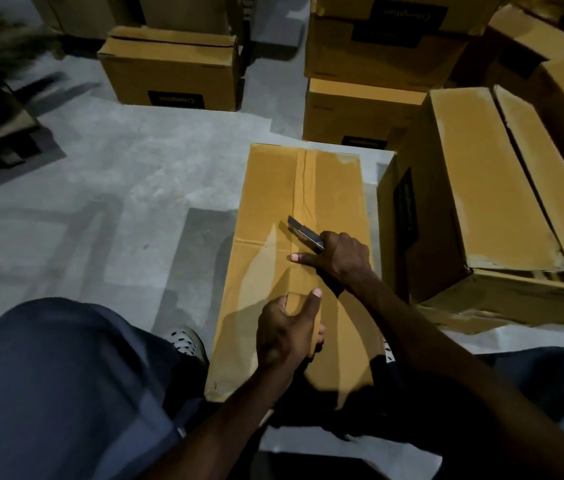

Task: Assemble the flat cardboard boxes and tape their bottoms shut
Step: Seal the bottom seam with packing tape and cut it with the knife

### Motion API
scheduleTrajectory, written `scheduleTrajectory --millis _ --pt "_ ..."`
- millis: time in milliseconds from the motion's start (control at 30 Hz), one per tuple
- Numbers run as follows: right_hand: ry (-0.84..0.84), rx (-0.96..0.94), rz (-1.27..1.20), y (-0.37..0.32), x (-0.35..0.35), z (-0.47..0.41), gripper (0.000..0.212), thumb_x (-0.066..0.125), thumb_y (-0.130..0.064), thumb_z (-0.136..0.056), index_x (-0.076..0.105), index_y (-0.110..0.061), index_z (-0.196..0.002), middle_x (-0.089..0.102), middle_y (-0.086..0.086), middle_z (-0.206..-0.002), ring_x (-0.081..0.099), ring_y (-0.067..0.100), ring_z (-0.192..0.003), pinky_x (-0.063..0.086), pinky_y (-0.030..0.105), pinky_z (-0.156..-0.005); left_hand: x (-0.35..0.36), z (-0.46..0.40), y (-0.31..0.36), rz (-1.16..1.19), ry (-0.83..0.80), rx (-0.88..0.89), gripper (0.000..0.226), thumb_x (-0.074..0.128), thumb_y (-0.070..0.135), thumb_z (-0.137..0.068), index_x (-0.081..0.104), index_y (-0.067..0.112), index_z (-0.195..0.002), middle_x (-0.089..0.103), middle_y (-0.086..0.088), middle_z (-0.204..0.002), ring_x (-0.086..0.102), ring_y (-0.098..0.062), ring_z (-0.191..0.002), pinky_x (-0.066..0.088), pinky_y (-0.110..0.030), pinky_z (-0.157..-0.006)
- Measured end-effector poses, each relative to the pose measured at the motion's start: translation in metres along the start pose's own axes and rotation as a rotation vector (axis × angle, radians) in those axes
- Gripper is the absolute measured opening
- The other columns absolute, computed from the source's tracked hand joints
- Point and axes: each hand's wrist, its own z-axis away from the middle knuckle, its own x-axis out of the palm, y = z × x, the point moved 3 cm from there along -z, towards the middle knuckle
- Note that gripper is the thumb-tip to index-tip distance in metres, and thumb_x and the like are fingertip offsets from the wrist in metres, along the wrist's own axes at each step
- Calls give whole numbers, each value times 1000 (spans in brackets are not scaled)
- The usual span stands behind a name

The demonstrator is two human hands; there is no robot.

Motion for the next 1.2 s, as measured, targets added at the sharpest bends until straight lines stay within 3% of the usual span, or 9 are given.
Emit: scheduleTrajectory --millis 200,433,533,633,733,800,933,1100,1200 --pt "17 20 24 -7 3 9 77 48 -84 -75 59 -15 -105 66 7 -93 56 21 -74 39 30 -61 -14 31 -21 5 -6 -51 43 72 41 -84 64 -1 -85 65 -8 -51 59 -23 -42 53 -34 -49" --pt "34 -53 101 -8 8 64 78 48 -89 -69 61 -16 -93 67 7 -90 65 27 -82 37 30 -61 -20 25 -23 43 5 -43 42 72 47 -82 68 6 -94 69 -9 -57 64 -23 -44 56 -38 -51" --pt "-11 -76 60 -6 11 83 76 45 -86 -74 60 -14 -94 67 9 -89 64 29 -80 41 32 -63 -21 29 -19 -11 -52 -33 48 70 55 -80 71 7 -84 70 -9 -60 66 -24 -51 59 -49 -62" --pt "60 -21 -111 -4 -2 85 70 45 -80 -81 57 -13 -96 65 11 -89 61 30 -76 40 32 -60 -32 24 -7 -142 -39 -53 71 50 88 -67 67 19 -66 70 0 -66 64 -20 -62 52 -34 -60" --pt "205 130 -234 15 -15 89 61 51 -74 -84 55 -13 -92 62 8 -86 60 28 -74 42 32 -61 -56 8 9 -274 153 -7 77 35 85 -78 56 15 -55 60 -1 -61 53 -20 -58 32 -28 -56" --pt "244 220 -223 32 -18 92 58 57 -68 -83 56 -12 -98 62 10 -95 62 30 -84 46 34 -68 -73 -5 14 -336 308 87 79 35 76 -87 66 5 -70 68 -7 -71 62 -25 -67 40 -28 -60" --pt "179 376 -290 55 -8 94 65 64 -64 -83 57 -8 -116 60 15 -114 61 35 -103 52 44 -85 -93 -27 11 -442 495 233 48 48 60 -91 60 14 -81 66 -7 -84 63 -30 -82 44 -33 -67" --pt "69 535 -546 64 12 93 56 61 -68 -81 54 -13 -74 58 6 -73 56 22 -66 46 31 -62 -89 -55 -16 -411 271 -21 62 61 58 -85 43 12 -123 58 -11 -126 57 -35 -113 47 -39 -89" --pt "130 503 -652 64 14 91 55 65 -62 -82 55 -10 -67 55 7 -63 53 22 -57 46 34 -57 -83 -61 -19 -484 215 -20 72 71 51 -80 33 10 -125 57 -14 -127 57 -37 -113 48 -41 -90"
